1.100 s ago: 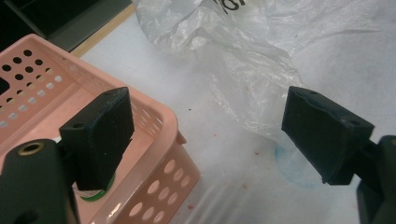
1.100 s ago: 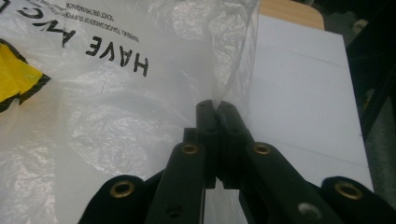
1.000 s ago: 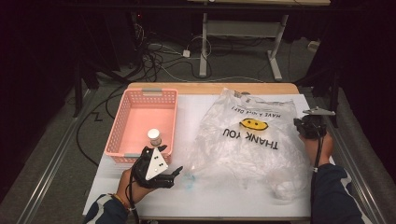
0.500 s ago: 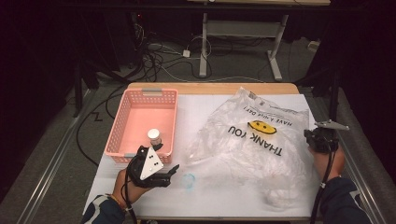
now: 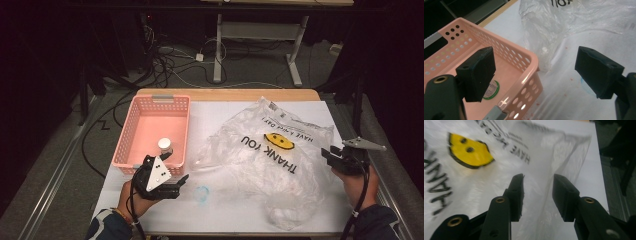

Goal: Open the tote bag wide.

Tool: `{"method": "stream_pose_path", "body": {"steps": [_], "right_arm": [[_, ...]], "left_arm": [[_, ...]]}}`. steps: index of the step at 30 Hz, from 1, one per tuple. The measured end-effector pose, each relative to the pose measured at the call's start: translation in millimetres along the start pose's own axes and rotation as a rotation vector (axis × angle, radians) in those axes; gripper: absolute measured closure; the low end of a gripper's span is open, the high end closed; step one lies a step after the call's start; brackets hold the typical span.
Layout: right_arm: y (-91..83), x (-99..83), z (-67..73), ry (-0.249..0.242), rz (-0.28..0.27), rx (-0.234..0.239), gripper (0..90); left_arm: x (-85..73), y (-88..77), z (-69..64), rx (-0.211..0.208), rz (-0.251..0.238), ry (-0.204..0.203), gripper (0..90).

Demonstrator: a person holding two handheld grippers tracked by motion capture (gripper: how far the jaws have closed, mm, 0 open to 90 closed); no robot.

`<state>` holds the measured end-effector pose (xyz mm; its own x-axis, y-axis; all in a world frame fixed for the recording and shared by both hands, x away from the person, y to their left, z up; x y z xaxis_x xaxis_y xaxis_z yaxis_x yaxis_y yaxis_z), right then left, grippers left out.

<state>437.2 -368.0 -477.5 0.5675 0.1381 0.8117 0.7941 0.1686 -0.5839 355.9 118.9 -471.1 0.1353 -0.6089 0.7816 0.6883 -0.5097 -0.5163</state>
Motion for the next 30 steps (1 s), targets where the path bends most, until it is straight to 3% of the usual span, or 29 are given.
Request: {"method": "stream_pose_path", "body": {"steps": [4,6,7,9,10,11,12,13,14,15,17,18,19,20,22,24,27,30], "right_arm": [[-22.9,22.9,14.2,-0.063,-0.1,0.005,47.0],[-32.3,31.7,34.8,-0.116,-0.139,0.107,45.8],[-35.3,33.1,47.1,-0.146,-0.138,0.136,44.9],[-38.5,33.9,78.1,-0.212,-0.138,0.256,44.1],[-38.5,33.9,78.1,-0.212,-0.138,0.256,44.1],[-36.1,30.8,109.0,-0.294,-0.116,0.336,43.8],[-34.3,26.8,126.4,-0.335,-0.094,0.396,43.6],[-34.3,26.8,126.4,-0.335,-0.094,0.396,43.6],[-31.2,22.1,142.3,-0.375,-0.066,0.439,42.7],[-22.0,10.4,167.8,-0.455,-0.001,0.488,39.9],[-9.2,-1.9,184.5,-0.52,0.06,0.5,37.5],[-2.7,-8.7,190.4,-0.549,0.1,0.514,36.7],[-2.7,-8.7,190.4,-0.549,0.1,0.514,36.7],[9.8,-18.8,199.8,-0.577,0.145,0.537,36.6],[22.7,-26.3,205.0,-0.583,0.185,0.561,37.8],[37.0,-31.1,204.3,-0.587,0.224,0.547,40.1],[46.8,-34.5,206.5,-0.539,0.261,0.595,48.9],[48.3,-32.3,205.6,-0.526,0.253,0.585,67.5]], "left_arm": [[-0.5,-0.6,1.5,0.004,0.0,-0.002,15.9],[-1.0,-0.8,2.5,0.004,0.001,-0.005,15.9],[-1.2,-0.7,3.0,0.006,0.001,-0.004,15.9],[-1.4,-0.7,4.2,0.008,0.002,-0.007,15.9],[-1.5,-0.6,4.6,0.009,0.003,-0.007,15.9],[-1.3,-0.2,4.7,0.01,0.001,-0.011,15.9],[-1.4,0.0,4.7,0.011,0.003,-0.01,15.9],[-1.5,0.1,4.5,0.012,0.005,-0.01,15.9],[-1.5,0.3,4.2,0.011,0.005,-0.011,15.9],[-1.9,1.0,3.9,0.011,0.009,-0.008,15.9],[-2.3,1.4,3.6,0.01,0.011,-0.009,15.8],[-2.4,1.4,3.7,0.01,0.011,-0.008,15.9],[-2.4,1.4,3.7,0.01,0.011,-0.008,15.9],[-2.8,1.1,4.3,0.012,0.013,-0.009,15.9],[-2.9,0.7,5.2,0.013,0.013,-0.007,15.9],[-2.8,-0.6,8.5,0.021,0.01,-0.016,15.9],[-2.8,-6.3,20.0,0.046,0.005,-0.036,15.9],[-3.2,-8.7,25.6,0.056,0.005,-0.044,15.9]]}}
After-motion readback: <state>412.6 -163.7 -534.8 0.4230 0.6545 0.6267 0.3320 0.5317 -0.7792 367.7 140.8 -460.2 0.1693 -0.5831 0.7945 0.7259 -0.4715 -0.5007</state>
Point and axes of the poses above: each handheld gripper's, and its own axes: y roughly forward along the jaws, x roughly out of its top, z roughly to its left, the point moved 9 cm from there along y, roughly forward along the jaws, and after that the axes turned 5 degrees about y, right-handed, at the moved point
